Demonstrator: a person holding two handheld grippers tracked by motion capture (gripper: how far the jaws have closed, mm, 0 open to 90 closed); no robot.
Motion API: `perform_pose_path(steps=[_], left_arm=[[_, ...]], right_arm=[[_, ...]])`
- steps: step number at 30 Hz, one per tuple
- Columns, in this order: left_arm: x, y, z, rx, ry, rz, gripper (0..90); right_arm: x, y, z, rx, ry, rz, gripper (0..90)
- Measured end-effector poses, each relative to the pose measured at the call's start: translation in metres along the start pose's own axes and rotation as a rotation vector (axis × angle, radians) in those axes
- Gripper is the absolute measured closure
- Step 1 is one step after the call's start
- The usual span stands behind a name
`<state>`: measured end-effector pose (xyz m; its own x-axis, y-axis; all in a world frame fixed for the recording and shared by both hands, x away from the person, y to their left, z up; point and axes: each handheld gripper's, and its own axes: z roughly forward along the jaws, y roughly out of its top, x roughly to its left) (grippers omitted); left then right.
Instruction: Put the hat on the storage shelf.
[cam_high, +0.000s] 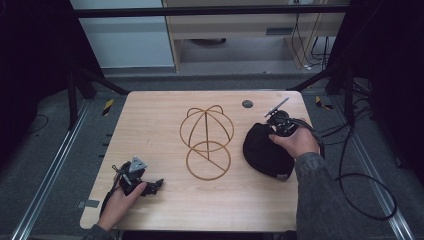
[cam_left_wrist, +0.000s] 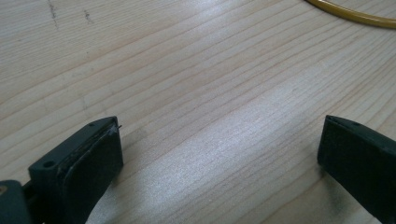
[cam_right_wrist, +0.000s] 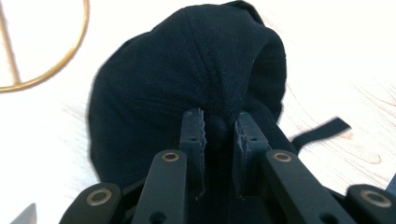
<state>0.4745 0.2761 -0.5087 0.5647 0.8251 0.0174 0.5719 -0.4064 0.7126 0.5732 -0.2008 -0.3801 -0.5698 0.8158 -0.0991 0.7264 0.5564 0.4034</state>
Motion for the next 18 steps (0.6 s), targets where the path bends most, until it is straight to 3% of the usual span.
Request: perform_pose_path(steps=[8,10,18], left_arm=[[-0.001,0.000,0.000,0.002,-0.001,0.006,0.0],[-0.001,0.000,0.000,0.001,-0.001,0.004,0.0],[-0.001,0.000,0.000,0.001,-0.003,0.006,0.0]], right_arm=[[0.001,-0.014,-0.037,-0.122,0.030,0.023,77.1],[0.001,-0.021,-0.053,-0.185,0.047,0.038,77.1],[0.005,-0.031,-0.093,-0.299,0.071,0.035,77.3]])
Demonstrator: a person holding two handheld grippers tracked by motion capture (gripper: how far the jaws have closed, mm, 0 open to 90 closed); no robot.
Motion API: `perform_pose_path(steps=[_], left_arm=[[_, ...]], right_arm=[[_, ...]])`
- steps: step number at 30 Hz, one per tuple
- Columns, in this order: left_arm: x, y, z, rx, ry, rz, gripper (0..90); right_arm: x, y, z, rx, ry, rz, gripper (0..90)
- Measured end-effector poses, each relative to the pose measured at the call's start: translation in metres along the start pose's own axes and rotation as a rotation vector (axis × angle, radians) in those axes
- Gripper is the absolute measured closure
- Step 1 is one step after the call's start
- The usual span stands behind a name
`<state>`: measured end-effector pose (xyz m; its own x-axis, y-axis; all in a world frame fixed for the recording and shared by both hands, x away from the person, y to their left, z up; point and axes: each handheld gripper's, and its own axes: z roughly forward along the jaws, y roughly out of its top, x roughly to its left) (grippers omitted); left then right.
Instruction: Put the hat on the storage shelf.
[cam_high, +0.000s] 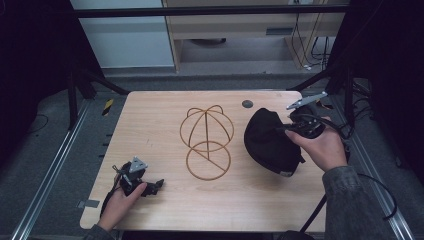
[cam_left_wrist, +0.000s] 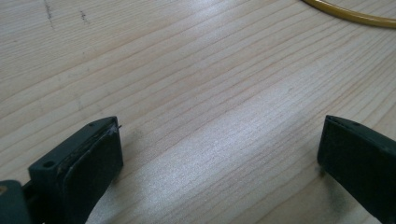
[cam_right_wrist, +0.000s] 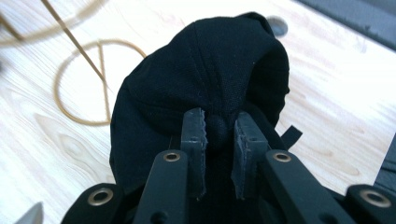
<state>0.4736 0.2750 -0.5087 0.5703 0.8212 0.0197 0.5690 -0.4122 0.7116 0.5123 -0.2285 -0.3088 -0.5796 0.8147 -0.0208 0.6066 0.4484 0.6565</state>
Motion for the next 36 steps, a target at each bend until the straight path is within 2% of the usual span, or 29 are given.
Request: perform_pose_path(steps=[1,3,6,7,13,18,21,30,36], left_arm=[[0.000,0.000,0.000,0.000,0.000,0.000,0.0],[0.000,0.000,0.000,-0.002,-0.001,-0.001,0.0],[-0.001,0.000,0.000,-0.002,-0.002,-0.001,0.0],[-0.001,0.000,0.000,-0.002,-0.002,-0.001,0.0],[0.000,0.000,0.000,-0.002,-0.002,0.002,0.0],[0.000,0.000,0.000,-0.002,-0.002,0.002,0.0],[0.000,0.000,0.000,-0.002,-0.002,0.002,0.0],[0.000,0.000,0.000,-0.002,-0.002,0.002,0.0],[0.000,0.000,0.000,0.002,-0.003,0.003,0.0]], right_arm=[[0.000,0.000,0.000,0.000,0.000,0.000,77.3],[0.005,0.003,-0.014,-0.044,0.008,-0.005,77.4],[0.007,0.006,-0.021,-0.064,0.009,-0.011,77.5],[0.010,0.009,-0.029,-0.086,0.010,-0.018,77.5],[0.019,0.021,-0.050,-0.136,0.015,-0.039,77.6],[0.025,0.028,-0.061,-0.156,0.014,-0.051,77.7],[0.028,0.033,-0.071,-0.194,0.028,-0.050,77.7],[0.037,0.043,-0.090,-0.252,0.043,-0.063,77.7],[0.041,0.049,-0.099,-0.278,0.044,-0.071,77.8]])
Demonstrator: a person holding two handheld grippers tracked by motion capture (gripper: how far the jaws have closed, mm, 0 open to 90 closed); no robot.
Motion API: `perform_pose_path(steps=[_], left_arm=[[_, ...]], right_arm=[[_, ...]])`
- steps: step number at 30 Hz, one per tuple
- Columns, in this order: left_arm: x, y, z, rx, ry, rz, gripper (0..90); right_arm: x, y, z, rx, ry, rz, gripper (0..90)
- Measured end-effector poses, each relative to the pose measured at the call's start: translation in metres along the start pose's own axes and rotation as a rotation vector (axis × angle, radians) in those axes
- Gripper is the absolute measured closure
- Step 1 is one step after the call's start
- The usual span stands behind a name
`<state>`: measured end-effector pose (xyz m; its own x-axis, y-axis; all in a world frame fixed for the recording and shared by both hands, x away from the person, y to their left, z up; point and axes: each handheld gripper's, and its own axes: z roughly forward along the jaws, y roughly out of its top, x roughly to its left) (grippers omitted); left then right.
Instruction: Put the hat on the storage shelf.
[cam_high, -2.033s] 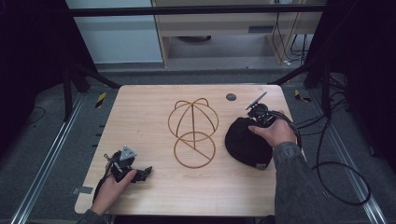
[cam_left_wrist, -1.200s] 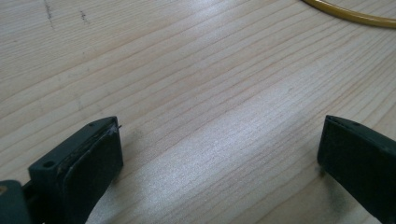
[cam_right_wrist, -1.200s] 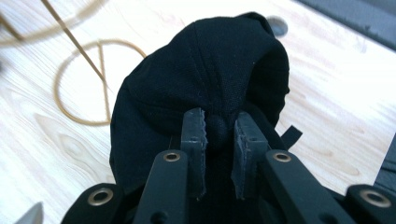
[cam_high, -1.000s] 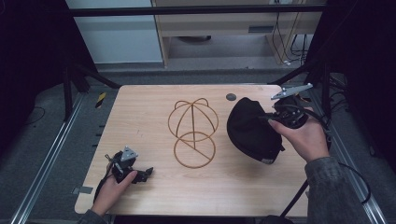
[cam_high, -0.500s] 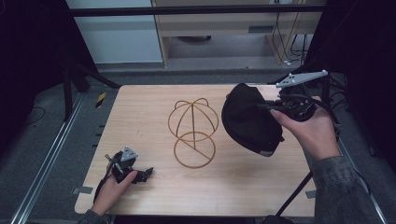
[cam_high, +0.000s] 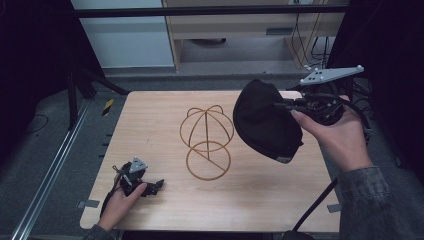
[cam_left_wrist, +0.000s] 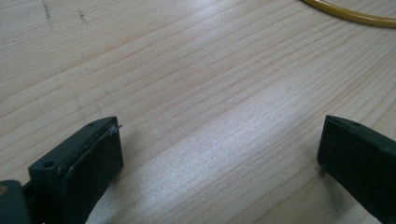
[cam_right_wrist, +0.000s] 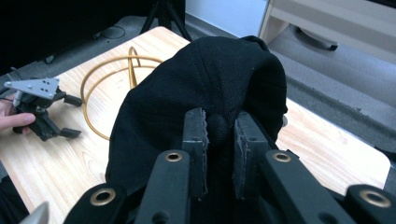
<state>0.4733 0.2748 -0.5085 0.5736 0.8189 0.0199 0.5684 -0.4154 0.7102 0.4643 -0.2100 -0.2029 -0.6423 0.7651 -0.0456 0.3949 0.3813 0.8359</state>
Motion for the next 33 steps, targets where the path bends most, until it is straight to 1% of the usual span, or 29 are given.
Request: perform_pose_path(steps=[3,5,9,13,19,24,29,33], left_arm=[[0.000,0.000,0.000,0.000,0.000,0.000,0.0],[0.000,0.000,0.000,-0.001,0.001,0.000,0.0],[0.000,0.000,0.000,0.000,0.000,0.000,0.0],[0.000,0.000,0.000,0.000,0.000,0.000,0.0],[0.000,0.000,0.000,0.000,0.000,0.000,0.0],[0.000,0.000,0.000,0.000,0.000,0.000,0.0],[0.000,0.000,0.000,0.000,0.000,0.000,0.0],[0.000,0.000,0.000,-0.001,0.000,0.000,0.0]], right_arm=[[0.002,0.003,-0.002,-0.007,0.004,-0.001,77.8],[0.005,0.008,-0.003,-0.012,0.005,-0.013,77.8],[0.008,0.012,-0.004,-0.019,0.008,-0.021,77.8],[0.011,0.015,-0.005,-0.024,0.012,-0.029,77.8],[0.013,0.017,-0.006,-0.035,0.021,-0.027,77.8],[0.020,0.021,-0.007,-0.060,0.035,-0.035,77.8],[0.025,0.028,-0.006,-0.071,0.051,-0.043,77.9],[0.032,0.039,0.000,-0.071,0.070,-0.065,77.8]])
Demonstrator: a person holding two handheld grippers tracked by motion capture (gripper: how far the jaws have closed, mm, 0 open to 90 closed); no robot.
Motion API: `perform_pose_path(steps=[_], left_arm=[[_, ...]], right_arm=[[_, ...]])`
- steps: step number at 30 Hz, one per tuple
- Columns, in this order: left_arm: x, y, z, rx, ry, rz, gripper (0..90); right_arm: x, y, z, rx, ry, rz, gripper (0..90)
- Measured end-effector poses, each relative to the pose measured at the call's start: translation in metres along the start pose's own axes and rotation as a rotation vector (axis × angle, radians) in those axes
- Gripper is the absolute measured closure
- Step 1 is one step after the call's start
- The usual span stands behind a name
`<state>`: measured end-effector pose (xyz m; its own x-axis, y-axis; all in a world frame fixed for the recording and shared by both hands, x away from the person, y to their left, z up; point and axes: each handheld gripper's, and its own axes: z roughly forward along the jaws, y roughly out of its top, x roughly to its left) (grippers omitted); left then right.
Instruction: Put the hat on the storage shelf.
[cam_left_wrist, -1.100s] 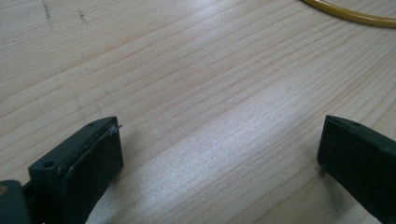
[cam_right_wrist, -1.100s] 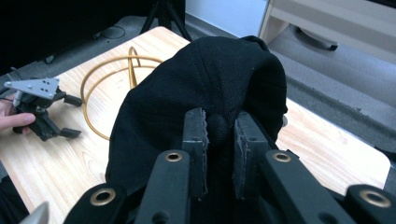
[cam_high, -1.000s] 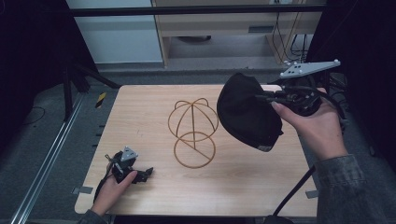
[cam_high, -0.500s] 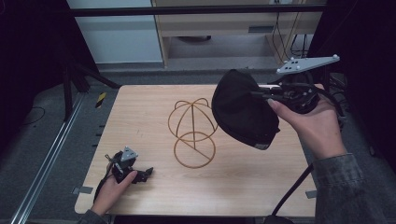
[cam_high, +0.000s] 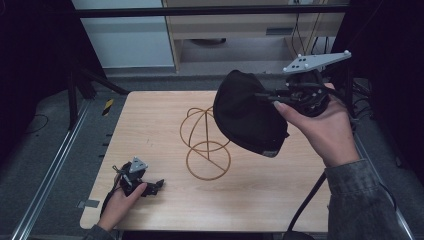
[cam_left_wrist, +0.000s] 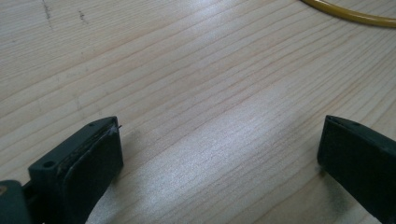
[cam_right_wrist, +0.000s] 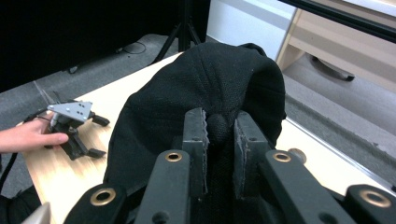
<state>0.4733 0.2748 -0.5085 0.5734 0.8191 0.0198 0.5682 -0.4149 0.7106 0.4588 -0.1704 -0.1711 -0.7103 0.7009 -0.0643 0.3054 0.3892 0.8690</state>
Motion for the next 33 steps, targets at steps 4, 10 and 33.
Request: perform_pose_path(steps=[4,10,33], left_arm=[[0.000,0.000,0.000,0.000,0.000,0.000,0.0],[0.000,0.000,0.000,-0.001,0.000,-0.003,0.0],[0.000,0.000,0.000,-0.001,0.001,0.000,0.0]], right_arm=[[0.005,0.010,0.007,-0.005,0.016,-0.013,77.8],[0.014,0.023,0.018,0.000,0.039,-0.040,77.8],[0.040,0.045,0.108,0.113,0.116,-0.086,77.5]])
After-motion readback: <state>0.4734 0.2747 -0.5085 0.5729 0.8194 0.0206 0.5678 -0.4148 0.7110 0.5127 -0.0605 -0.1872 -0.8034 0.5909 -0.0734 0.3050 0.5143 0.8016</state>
